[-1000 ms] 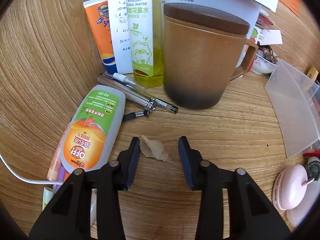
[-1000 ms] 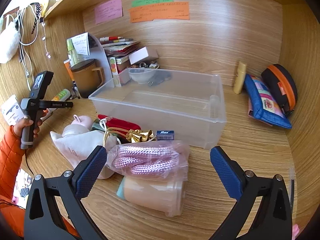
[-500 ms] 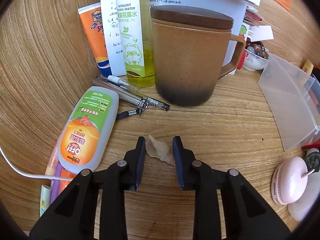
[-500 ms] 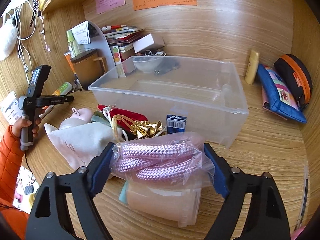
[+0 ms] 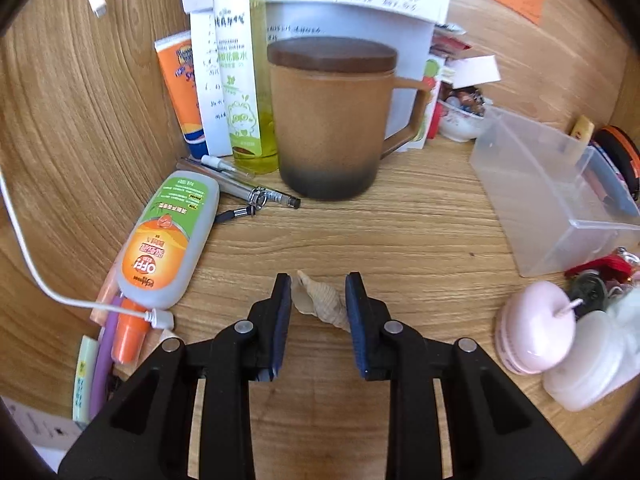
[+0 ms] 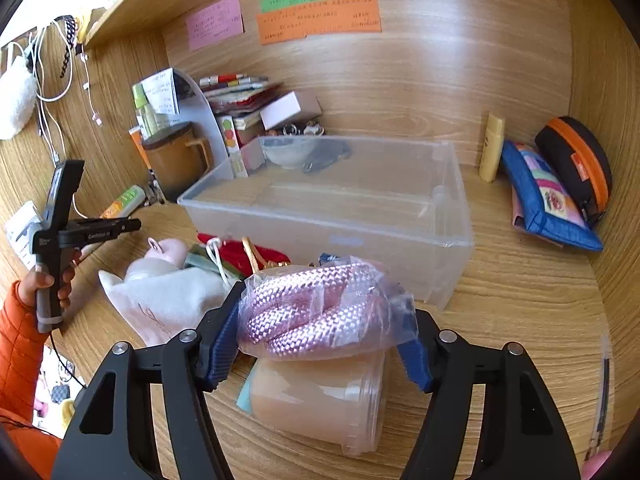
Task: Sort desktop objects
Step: 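Grasp the bagged pink rope with the right gripper and lift it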
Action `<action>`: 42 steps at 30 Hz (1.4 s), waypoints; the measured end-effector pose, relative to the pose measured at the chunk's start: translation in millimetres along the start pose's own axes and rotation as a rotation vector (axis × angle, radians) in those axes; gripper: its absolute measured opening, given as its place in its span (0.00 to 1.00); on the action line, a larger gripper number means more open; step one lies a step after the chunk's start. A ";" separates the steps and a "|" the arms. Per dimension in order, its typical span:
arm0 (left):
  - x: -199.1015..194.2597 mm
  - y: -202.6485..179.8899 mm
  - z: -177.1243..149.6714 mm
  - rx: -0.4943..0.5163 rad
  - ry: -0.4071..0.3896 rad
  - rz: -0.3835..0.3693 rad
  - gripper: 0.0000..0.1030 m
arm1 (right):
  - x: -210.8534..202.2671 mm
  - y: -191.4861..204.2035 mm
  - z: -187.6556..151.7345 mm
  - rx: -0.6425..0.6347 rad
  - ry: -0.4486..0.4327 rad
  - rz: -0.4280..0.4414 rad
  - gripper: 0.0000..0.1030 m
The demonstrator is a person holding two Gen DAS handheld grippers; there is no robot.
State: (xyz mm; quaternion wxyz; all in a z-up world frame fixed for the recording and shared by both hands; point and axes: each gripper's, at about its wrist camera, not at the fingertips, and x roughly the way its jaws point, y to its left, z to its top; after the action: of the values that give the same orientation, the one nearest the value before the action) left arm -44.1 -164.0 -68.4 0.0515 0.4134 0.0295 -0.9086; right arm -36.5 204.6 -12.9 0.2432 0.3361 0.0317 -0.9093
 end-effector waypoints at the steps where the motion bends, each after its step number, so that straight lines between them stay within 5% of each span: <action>1: -4.8 -0.9 -0.6 -0.002 -0.006 -0.007 0.26 | -2.4 -0.4 1.5 0.000 -0.008 0.001 0.62; 21: -81.0 -83.2 33.7 0.174 -0.158 -0.173 0.26 | -46.3 -8.9 39.2 -0.048 -0.126 -0.051 0.61; 36: -89.6 -129.1 69.7 0.263 -0.181 -0.236 0.26 | -57.5 -8.4 82.3 -0.103 -0.194 -0.068 0.57; 42: -77.5 -152.4 83.5 0.294 -0.169 -0.256 0.26 | -21.9 -13.7 97.0 -0.128 -0.133 -0.079 0.55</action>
State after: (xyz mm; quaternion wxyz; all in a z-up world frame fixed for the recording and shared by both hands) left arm -73.9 -15.3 46.5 -0.1228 0.3316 -0.0557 -0.9337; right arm -86.3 204.4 74.3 0.2297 0.2570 0.0868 -0.9347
